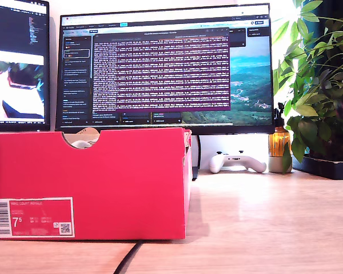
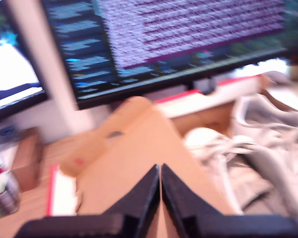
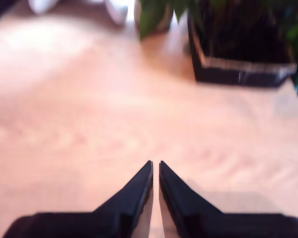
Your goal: Pack the white shoes by picking the first shoe and placing it inside the red shoebox, left side, then picking and rotating the second shoe and placing it in the shoebox
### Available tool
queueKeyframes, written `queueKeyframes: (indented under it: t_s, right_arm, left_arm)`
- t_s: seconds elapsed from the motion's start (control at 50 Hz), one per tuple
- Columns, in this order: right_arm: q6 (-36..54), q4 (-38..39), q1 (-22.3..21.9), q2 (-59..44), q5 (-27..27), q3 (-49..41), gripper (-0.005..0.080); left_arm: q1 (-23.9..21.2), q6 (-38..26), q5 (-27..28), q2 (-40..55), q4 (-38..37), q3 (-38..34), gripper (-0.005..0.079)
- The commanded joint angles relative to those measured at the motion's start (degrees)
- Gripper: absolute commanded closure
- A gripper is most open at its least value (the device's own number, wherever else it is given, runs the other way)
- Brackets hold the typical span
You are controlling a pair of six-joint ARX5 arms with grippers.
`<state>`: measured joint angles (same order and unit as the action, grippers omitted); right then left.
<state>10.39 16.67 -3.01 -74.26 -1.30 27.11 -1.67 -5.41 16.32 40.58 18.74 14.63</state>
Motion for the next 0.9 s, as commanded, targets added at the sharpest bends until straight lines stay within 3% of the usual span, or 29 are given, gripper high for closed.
queueKeyframes:
  t_s: [0.0,0.32,0.58,0.88]
  right_arm:
    - [-0.1,1.9,-0.3,0.5,0.3,-1.9,0.0764]
    - [-4.6,12.2,-0.4,1.6,-0.3,-11.3,0.0765]
    - [-6.2,23.4,-0.4,7.4,-1.3,-22.1,0.0765]
    - [-7.4,24.9,-0.4,14.2,-3.3,-26.9,0.0765]
  left_arm:
    - [0.2,0.7,-0.6,-0.4,1.7,-2.7,0.0761]
    - [0.2,1.1,-3.9,-3.6,5.8,-8.3,0.0761]
    - [0.2,2.4,-5.5,-11.4,4.0,-11.5,0.0762]
    - [0.2,3.8,-5.6,-17.7,-0.6,-13.0,0.0761]
